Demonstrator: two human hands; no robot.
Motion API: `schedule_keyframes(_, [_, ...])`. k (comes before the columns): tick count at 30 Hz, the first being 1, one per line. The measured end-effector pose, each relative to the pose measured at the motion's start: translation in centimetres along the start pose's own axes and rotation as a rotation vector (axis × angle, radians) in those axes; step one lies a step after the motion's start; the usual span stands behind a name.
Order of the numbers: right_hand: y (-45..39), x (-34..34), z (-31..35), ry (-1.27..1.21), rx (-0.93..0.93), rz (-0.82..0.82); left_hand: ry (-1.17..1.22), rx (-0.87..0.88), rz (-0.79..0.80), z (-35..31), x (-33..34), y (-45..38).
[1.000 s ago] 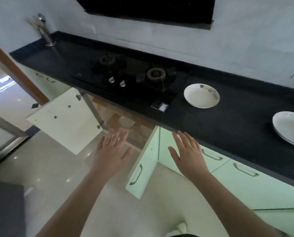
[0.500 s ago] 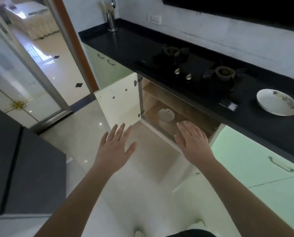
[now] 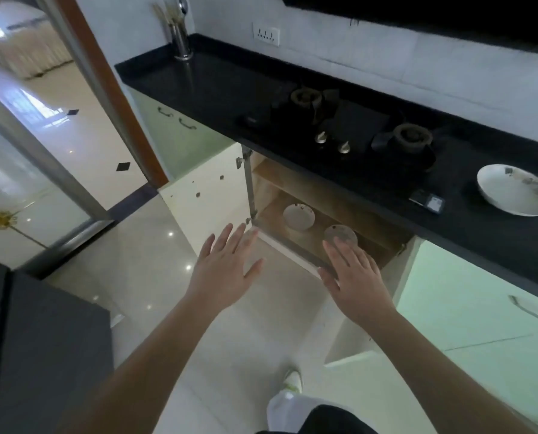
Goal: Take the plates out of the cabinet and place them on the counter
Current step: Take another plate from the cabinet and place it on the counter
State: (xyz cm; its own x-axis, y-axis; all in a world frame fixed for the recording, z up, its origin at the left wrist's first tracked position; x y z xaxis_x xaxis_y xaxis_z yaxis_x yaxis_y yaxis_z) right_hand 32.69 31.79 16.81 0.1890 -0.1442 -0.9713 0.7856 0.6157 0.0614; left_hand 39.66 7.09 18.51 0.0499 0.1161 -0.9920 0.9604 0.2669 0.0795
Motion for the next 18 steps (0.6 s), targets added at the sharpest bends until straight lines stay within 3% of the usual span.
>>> schedule_keyframes(8, [-7.1,1.5,-0.9,-0.084,0.073,0.011,-0.025,0.021,0.104,1.7,0.4,-6.7])
schedule_keyframes(18, [-15.0,0.9,1.6,-0.105,0.136,-0.017,-0.002,0.072,-0.003,6.4,0.9,-15.0])
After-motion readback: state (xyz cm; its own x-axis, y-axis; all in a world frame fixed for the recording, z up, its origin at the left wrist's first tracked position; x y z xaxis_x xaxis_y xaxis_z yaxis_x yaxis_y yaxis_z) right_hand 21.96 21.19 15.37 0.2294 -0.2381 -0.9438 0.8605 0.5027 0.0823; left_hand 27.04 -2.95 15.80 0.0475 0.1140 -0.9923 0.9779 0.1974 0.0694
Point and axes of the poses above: each hand's wrist, its own y-axis away from the middle knuckle, its own x-axis out of the palm, z = x × y, the point moved 1 cm from there along -y, towards the middle knuckle, and after that the axes turned 9 degrees about -x, right-handed, at the moved point
